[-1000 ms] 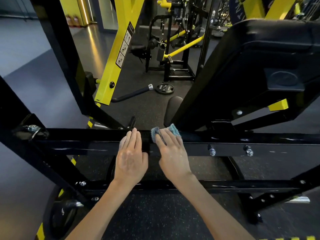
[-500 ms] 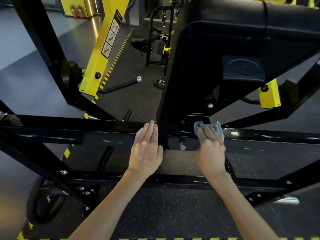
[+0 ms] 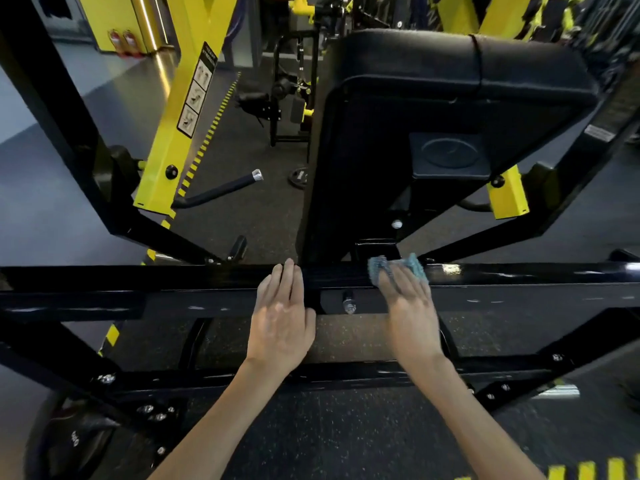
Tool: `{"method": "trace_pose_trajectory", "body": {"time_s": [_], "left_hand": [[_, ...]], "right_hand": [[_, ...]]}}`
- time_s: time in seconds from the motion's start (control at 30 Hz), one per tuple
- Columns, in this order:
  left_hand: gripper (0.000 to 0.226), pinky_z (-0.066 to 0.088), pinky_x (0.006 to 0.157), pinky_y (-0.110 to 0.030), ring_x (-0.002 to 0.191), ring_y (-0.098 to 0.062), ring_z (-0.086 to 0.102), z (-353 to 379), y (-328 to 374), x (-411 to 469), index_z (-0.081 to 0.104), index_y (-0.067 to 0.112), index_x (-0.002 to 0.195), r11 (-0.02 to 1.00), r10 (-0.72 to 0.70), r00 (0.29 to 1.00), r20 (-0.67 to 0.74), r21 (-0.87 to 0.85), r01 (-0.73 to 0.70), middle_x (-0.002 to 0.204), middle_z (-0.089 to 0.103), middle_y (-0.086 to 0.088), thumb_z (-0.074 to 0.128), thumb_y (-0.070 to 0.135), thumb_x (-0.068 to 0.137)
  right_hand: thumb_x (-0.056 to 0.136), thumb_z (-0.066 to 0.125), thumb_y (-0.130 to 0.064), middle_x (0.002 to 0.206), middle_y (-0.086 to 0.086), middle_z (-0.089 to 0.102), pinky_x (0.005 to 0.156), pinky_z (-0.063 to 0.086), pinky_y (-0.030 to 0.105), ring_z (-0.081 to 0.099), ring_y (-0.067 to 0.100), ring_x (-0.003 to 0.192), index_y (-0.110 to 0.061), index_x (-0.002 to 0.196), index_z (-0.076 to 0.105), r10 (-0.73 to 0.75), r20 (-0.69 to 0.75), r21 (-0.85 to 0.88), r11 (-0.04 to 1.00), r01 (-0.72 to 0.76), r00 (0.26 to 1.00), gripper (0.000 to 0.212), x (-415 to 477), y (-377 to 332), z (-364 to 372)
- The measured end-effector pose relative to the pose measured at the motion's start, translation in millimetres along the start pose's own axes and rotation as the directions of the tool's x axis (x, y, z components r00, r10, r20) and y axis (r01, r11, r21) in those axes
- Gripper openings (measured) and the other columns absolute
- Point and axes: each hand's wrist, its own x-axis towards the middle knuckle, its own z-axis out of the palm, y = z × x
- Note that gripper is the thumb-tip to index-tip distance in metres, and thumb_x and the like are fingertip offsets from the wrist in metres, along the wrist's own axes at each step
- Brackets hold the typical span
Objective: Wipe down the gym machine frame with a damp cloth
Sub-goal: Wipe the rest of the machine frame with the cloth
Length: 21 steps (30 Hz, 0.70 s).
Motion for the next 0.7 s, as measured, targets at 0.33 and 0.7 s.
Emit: {"method": "trace_pose_trajectory", "body": {"time_s": [0.33,0.7], "left_hand": [[0.069,0.036,0.114,-0.043,0.134,-0.037,0.048,-0.6,-4.4,0.3,0.05,-0.01,0.136,0.999,0.048,0.998,0.035,-0.004,-0.048,0.142,0.05,-0.028,0.071,0.022,0.079],[0.068,0.034,0.115,-0.038,0.135,-0.031,0.049,8.2,49.7,11.7,0.05,-0.008,0.138,0.997,0.032,0.999,-0.012,-0.069,-0.032,0.144,0.05,-0.023,0.072,0.025,0.083]], "right_hand": [[0.067,0.072,0.0,0.123,0.015,0.064,0.102,0.045,0.056,0.059,0.035,0.119,-0.006,0.116,0.066,-0.069,-0.008,0.062,0.996,0.069,0.998,0.05,11.6,-82.5,11.7],[0.059,0.082,0.007,0.121,0.017,0.066,0.099,0.046,0.054,0.062,0.034,0.116,-0.003,0.115,0.068,-0.091,-0.039,0.045,0.995,0.092,0.995,0.058,7.8,5.8,-4.8]]}}
